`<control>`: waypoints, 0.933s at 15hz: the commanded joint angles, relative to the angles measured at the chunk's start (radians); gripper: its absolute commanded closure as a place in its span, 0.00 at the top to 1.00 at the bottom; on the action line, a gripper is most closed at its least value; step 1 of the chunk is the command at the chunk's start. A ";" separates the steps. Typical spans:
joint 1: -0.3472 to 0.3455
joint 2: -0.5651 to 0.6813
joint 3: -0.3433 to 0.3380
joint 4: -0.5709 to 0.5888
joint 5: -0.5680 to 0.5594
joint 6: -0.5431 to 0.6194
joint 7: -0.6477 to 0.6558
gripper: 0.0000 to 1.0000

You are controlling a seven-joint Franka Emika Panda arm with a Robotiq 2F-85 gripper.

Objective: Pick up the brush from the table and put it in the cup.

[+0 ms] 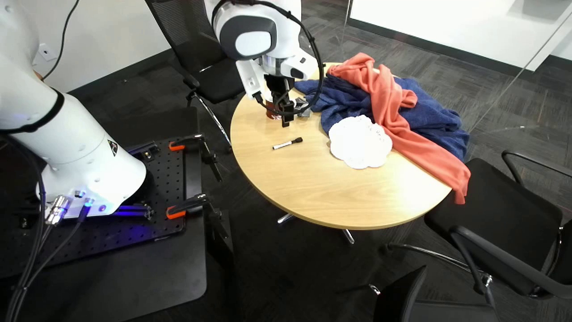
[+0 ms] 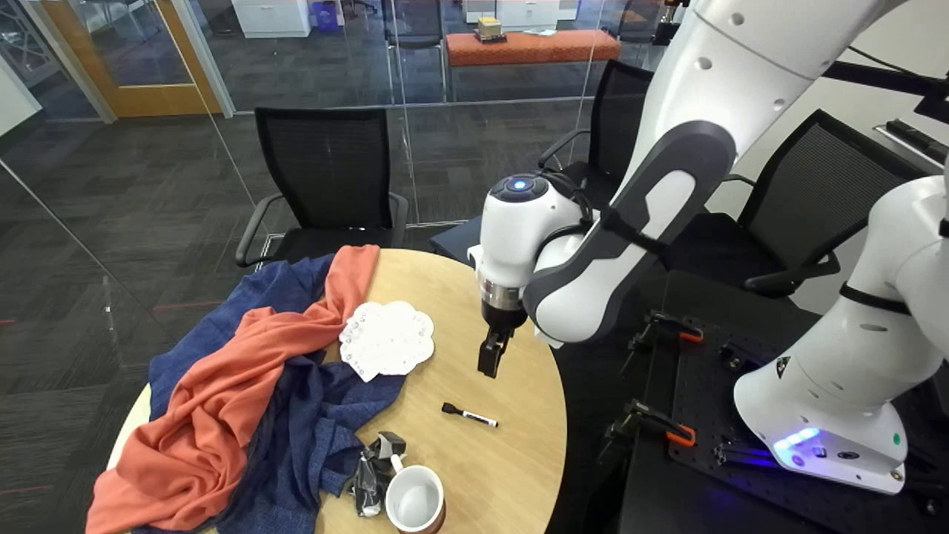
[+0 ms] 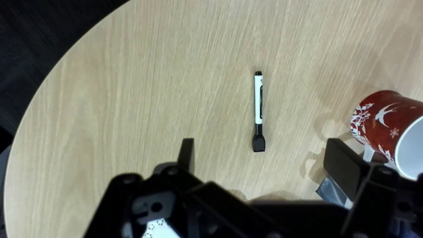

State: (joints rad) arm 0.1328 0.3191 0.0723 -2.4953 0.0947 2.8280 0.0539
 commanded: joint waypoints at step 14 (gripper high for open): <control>0.105 0.456 -0.081 0.366 -0.088 0.048 0.098 1.00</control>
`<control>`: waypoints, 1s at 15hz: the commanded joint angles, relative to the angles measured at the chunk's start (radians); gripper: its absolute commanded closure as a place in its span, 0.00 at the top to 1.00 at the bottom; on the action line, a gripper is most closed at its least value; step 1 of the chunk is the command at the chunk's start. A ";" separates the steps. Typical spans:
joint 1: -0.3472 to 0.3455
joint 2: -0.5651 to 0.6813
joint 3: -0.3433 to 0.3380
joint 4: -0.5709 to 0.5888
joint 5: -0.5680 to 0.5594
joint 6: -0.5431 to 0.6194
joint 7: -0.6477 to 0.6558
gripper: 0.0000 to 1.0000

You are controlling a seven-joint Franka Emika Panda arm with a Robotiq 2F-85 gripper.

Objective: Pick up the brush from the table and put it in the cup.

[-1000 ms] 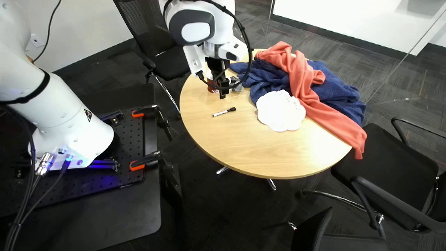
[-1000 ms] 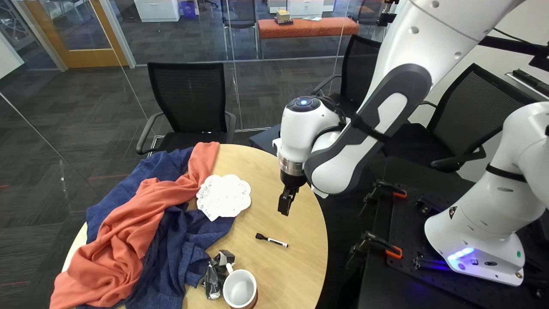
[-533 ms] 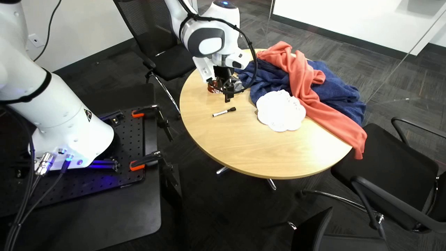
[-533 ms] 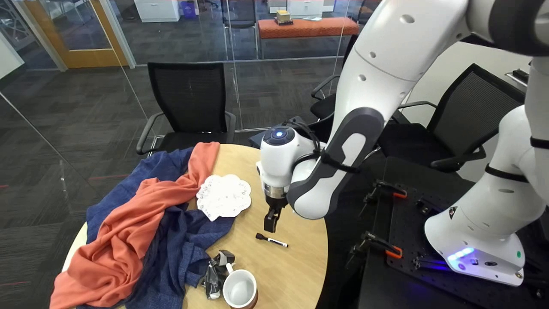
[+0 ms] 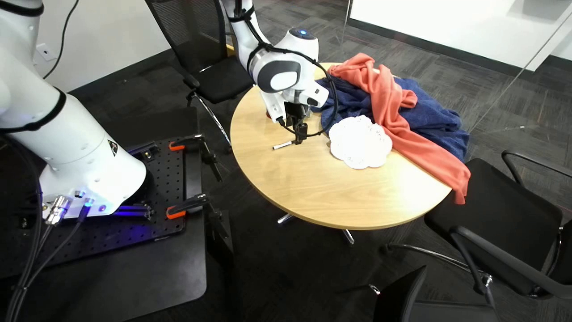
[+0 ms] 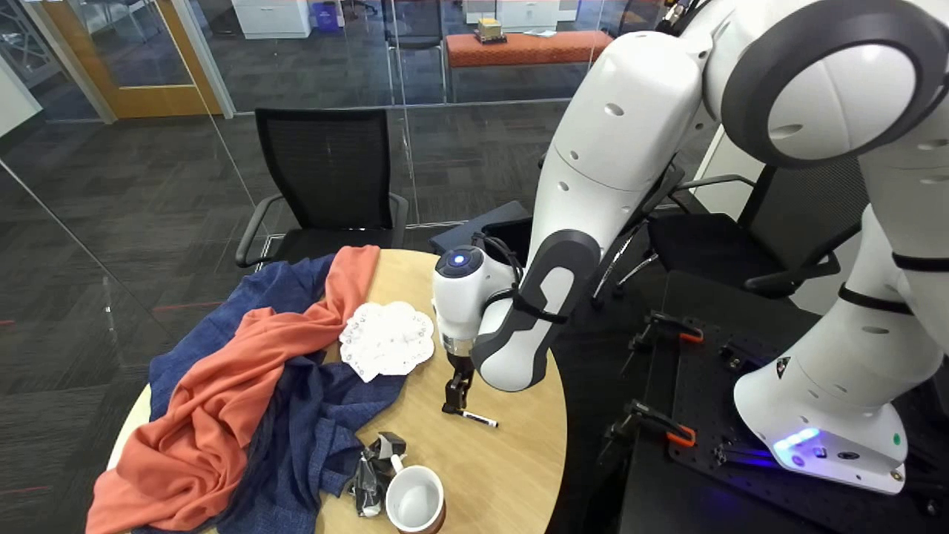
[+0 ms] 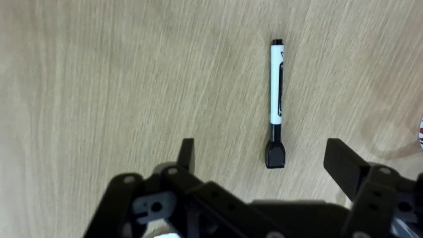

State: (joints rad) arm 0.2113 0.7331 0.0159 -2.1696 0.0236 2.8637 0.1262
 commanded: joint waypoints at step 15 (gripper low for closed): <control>0.089 0.105 -0.038 0.076 -0.034 0.009 0.025 1.00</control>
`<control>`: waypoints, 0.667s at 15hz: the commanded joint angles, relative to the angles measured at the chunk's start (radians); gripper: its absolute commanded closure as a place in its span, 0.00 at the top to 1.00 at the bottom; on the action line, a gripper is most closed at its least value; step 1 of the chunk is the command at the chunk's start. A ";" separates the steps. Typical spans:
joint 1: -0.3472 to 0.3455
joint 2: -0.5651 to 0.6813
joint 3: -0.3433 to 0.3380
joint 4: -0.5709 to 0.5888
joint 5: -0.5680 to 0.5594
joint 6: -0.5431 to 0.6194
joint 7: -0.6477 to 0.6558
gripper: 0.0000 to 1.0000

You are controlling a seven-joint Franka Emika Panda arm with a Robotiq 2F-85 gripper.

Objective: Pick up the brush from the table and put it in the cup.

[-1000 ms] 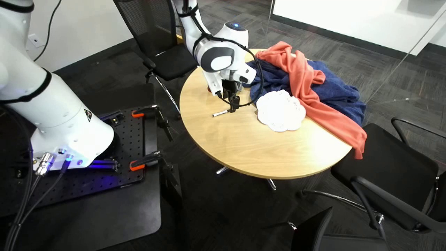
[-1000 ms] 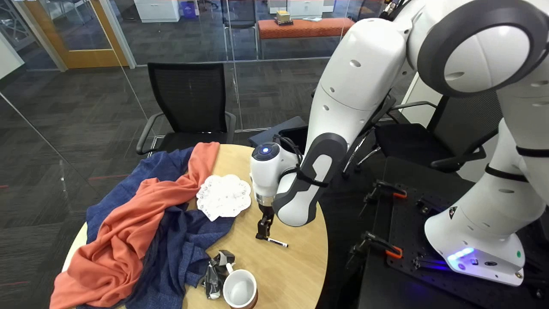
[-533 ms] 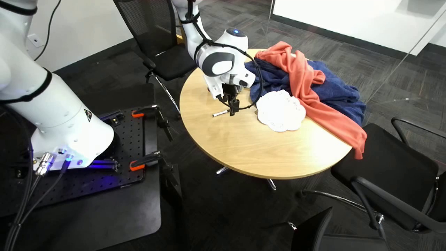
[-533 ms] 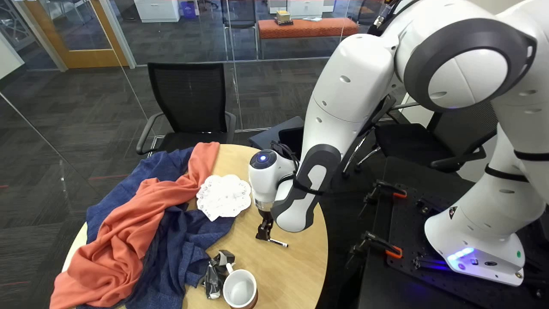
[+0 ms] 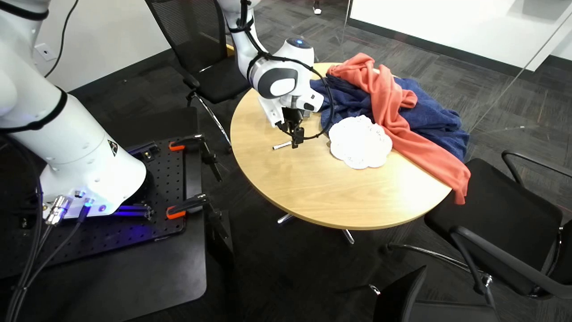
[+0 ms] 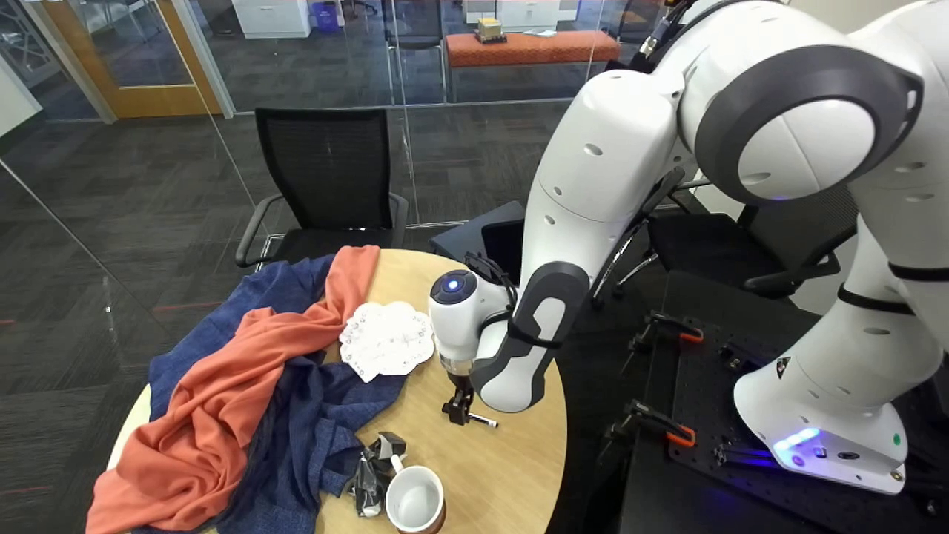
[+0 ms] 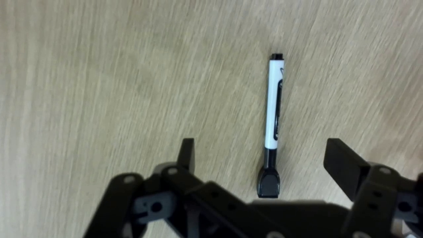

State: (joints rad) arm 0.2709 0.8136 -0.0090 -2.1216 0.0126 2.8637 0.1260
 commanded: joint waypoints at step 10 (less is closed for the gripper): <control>0.026 0.091 -0.011 0.105 -0.017 0.003 0.013 1.00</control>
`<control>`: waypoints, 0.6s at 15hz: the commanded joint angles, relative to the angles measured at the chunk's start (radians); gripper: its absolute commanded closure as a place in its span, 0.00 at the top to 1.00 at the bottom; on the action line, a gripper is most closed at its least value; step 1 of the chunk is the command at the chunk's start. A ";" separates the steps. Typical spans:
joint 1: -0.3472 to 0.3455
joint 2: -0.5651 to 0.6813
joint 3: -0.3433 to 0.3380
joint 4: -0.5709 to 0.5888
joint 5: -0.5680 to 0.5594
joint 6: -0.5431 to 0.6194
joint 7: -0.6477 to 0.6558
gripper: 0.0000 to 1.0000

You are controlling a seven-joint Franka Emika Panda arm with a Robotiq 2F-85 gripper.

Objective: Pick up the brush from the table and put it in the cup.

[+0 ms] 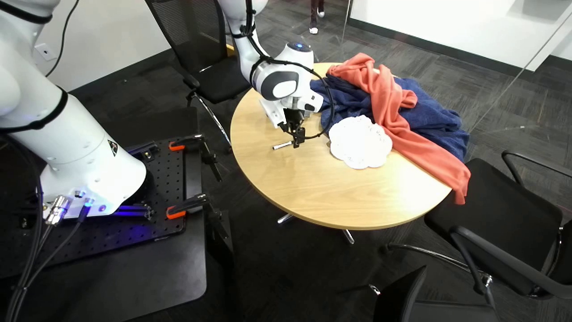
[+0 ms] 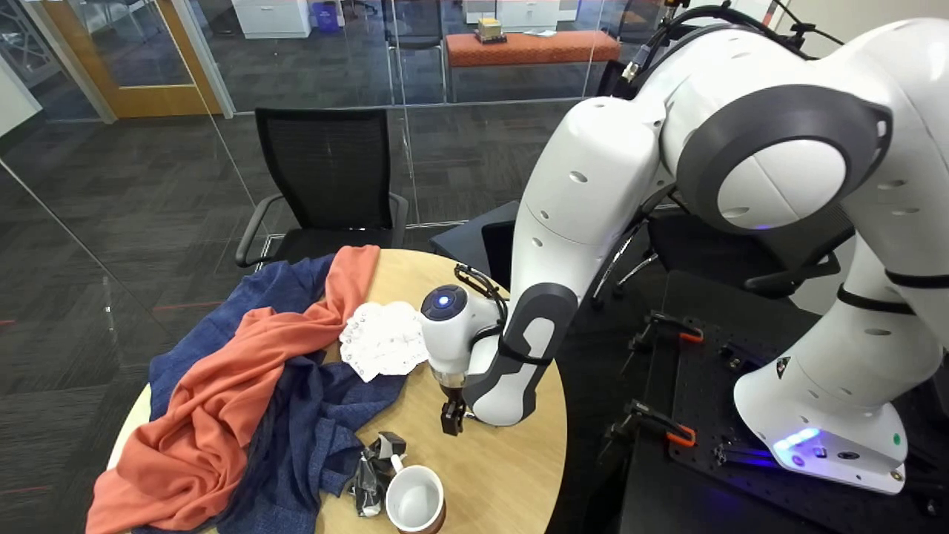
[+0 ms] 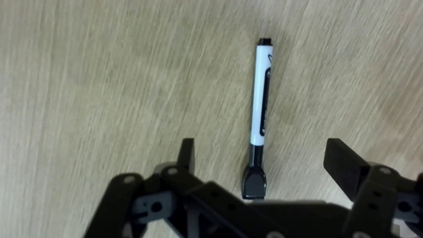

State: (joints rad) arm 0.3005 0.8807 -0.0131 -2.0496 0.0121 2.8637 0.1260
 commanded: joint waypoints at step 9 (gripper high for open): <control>-0.018 0.070 -0.002 0.081 -0.015 -0.001 0.005 0.72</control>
State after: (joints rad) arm 0.2924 0.9359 -0.0145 -1.9930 0.0121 2.8637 0.1259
